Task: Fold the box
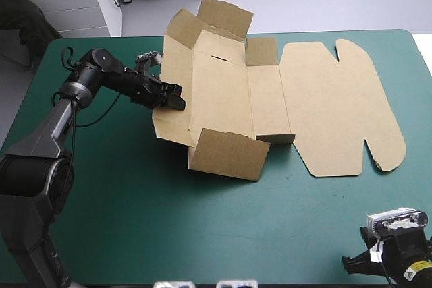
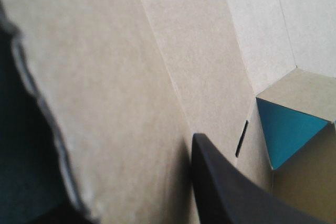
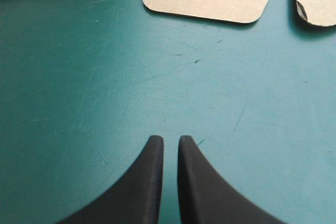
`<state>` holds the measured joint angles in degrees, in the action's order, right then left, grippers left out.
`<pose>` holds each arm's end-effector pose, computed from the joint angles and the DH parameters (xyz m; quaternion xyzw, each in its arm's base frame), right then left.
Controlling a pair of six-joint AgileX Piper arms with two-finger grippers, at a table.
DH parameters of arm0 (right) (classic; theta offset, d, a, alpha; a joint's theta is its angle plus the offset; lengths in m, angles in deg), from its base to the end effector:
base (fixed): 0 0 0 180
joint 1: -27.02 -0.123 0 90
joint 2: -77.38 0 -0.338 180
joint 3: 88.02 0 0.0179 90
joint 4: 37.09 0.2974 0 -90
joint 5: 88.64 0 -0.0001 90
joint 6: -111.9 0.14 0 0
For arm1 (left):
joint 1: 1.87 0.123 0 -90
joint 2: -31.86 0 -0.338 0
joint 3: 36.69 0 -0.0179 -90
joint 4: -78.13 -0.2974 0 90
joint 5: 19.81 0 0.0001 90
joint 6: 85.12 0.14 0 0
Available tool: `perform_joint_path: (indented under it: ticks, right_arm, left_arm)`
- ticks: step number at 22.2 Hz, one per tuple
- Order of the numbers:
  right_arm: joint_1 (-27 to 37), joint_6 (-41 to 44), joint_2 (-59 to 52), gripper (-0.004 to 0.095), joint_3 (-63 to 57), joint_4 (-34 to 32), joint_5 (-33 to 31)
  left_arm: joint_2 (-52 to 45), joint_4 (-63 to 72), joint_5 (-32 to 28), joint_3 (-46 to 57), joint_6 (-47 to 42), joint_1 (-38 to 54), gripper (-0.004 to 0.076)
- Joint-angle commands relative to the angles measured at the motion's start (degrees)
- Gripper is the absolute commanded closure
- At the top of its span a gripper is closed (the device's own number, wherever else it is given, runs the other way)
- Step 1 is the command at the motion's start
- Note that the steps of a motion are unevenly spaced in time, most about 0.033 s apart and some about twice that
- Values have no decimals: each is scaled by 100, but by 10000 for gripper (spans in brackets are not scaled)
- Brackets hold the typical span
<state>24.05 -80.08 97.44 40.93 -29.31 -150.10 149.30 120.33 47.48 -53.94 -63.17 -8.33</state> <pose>0.0598 0.0198 0.2584 -0.1132 0.9064 0.0359 0.4053 0.4749 -0.1411 0.2842 0.1287 0.9241 -0.3284 0.1473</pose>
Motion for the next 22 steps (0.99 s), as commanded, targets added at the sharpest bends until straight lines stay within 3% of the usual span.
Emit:
perform_joint_path:
  ticks: [1, 4, 5, 12, 14, 19, 22]
  right_arm:
    - [-25, -20, 100, 819, 144, 10, 333]
    - [-25, -20, 100, 819, 144, 10, 333]
    - [-25, -20, 100, 819, 144, 10, 333]
    - [-25, -20, 100, 819, 144, 10, 333]
    - [-25, -20, 100, 819, 144, 10, 333]
    - [-25, -20, 100, 819, 144, 10, 333]
    - [-25, -20, 100, 819, 144, 10, 333]
  left_arm:
    - [-265, 694, -153, -188, -16, -31, 550]
    - [-265, 991, -44, -188, 484, -31, 715]
    - [-265, 1181, 59, -188, 893, -41, 730]
    - [-265, 1011, 211, -690, 998, -41, 731]
    - [-265, 264, 677, -1267, 933, -149, 731]
    - [-271, -1645, 651, -2775, 612, -744, 731]
    - [-196, -2297, 639, -3419, 939, -1041, 731]
